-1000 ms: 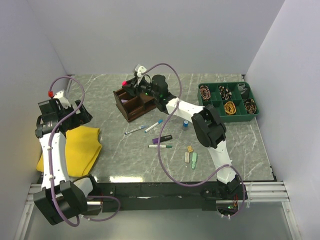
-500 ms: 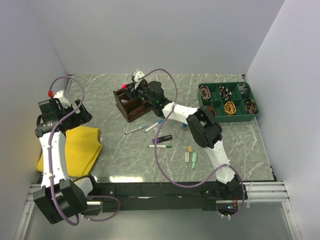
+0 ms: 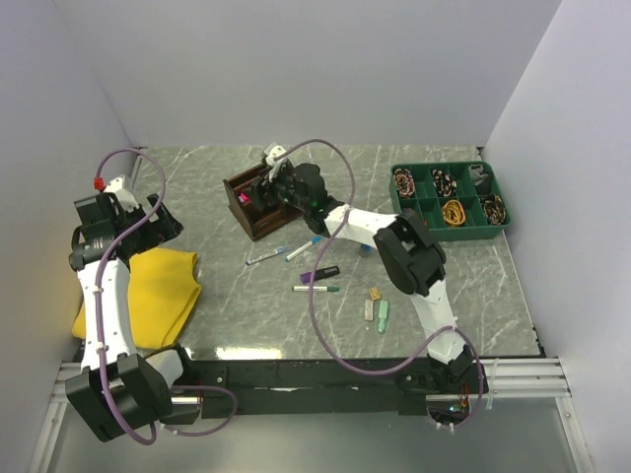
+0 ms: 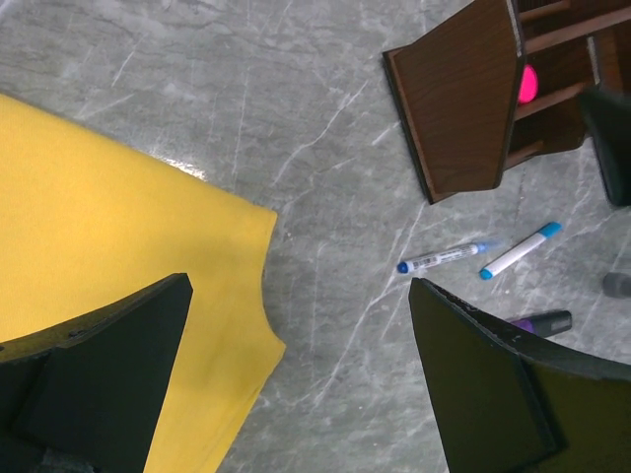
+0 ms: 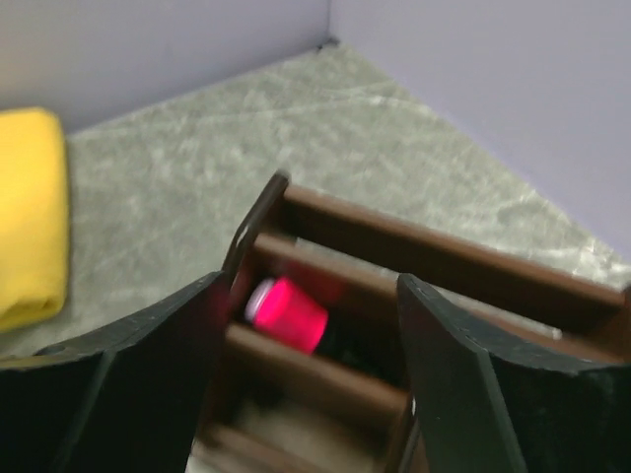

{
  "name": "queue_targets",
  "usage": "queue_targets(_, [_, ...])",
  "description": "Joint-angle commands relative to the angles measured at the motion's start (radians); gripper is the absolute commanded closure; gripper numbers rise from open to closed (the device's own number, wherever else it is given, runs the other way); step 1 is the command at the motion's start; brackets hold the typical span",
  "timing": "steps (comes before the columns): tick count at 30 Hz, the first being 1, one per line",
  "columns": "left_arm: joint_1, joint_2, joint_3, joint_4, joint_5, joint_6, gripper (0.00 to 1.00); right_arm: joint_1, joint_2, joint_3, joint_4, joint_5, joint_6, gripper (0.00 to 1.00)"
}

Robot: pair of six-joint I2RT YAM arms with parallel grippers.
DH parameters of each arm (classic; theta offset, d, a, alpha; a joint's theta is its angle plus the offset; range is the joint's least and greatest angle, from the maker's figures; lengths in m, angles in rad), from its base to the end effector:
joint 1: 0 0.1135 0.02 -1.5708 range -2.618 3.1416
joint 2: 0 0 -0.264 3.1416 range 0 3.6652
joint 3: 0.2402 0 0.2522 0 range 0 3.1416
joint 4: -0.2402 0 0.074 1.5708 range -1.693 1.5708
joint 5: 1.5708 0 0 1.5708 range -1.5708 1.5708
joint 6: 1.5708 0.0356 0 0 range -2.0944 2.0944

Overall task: Sort the stationery into containers
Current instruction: Place the pen in the storage box, then pick up the pen from the center of the board.

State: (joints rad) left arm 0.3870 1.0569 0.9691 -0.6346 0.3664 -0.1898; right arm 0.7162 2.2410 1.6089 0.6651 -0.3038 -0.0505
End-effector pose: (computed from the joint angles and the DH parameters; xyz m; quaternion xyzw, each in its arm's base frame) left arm 0.2085 0.0712 0.3108 -0.1830 0.8804 -0.1254 0.4191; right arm 0.3890 0.3527 0.2276 -0.3579 0.5968 0.3316 0.6370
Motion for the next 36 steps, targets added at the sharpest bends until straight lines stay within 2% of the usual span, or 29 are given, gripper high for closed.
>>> queue_targets(1, [0.003, -0.032, 0.068, 0.065, 0.055, -0.069, 0.01, 0.006, -0.255, -0.044, -0.132, -0.090, -0.072, 0.19])
queue_targets(2, [0.003, -0.038, 0.078, 0.078, 0.057, -0.077, 0.00, 0.006, -0.291, -0.061, -0.192, -0.131, -0.119, 0.17])
queue_targets(3, [0.003, -0.046, 0.083, 0.093, 0.054, -0.079, 0.00, 0.003, -0.323, -0.064, -0.364, -0.188, -0.253, 0.16])
queue_targets(5, [0.003, -0.067, 0.094, 0.093, 0.048, -0.065, 0.01, 0.003, -0.394, -0.035, -0.601, -0.334, -0.441, 0.13])
queue_targets(6, [0.003, -0.074, 0.095, 0.078, 0.039, -0.060, 0.01, 0.003, -0.405, -0.011, -0.898, -0.375, -0.667, 0.13])
queue_targets(7, [0.004, -0.083, 0.102, 0.070, 0.036, -0.048, 0.01, 0.008, -0.400, 0.021, -1.052, -0.402, -0.775, 0.13])
queue_targets(9, [0.003, -0.089, 0.106, 0.049, 0.031, -0.042, 0.01, 0.012, -0.370, 0.126, -1.317, -0.377, -1.023, 0.19])
queue_targets(10, [0.003, -0.097, 0.108, 0.035, 0.037, -0.043, 0.01, 0.022, -0.327, 0.156, -1.522, -0.347, -1.078, 0.22])
queue_targets(12, [0.003, -0.106, 0.111, 0.024, 0.042, -0.046, 0.01, 0.031, -0.282, 0.221, -1.733, -0.263, -1.200, 0.27])
queue_targets(15, [0.003, -0.121, 0.108, 0.015, 0.048, -0.046, 0.01, 0.035, -0.238, 0.194, -1.773, -0.163, -1.203, 0.29])
queue_targets(20, [0.003, -0.146, 0.083, 0.015, 0.045, -0.042, 0.00, 0.052, -0.288, -0.019, -1.607, -0.061, -1.223, 0.30])
queue_targets(28, [0.003, -0.172, 0.042, 0.012, 0.032, -0.037, 0.00, 0.058, -0.224, -0.021, -1.541, -0.043, -1.190, 0.31])
queue_targets(36, [0.018, -0.186, 0.014, 0.015, 0.020, -0.036, 0.01, 0.074, -0.198, -0.018, -1.549, -0.066, -1.184, 0.33])
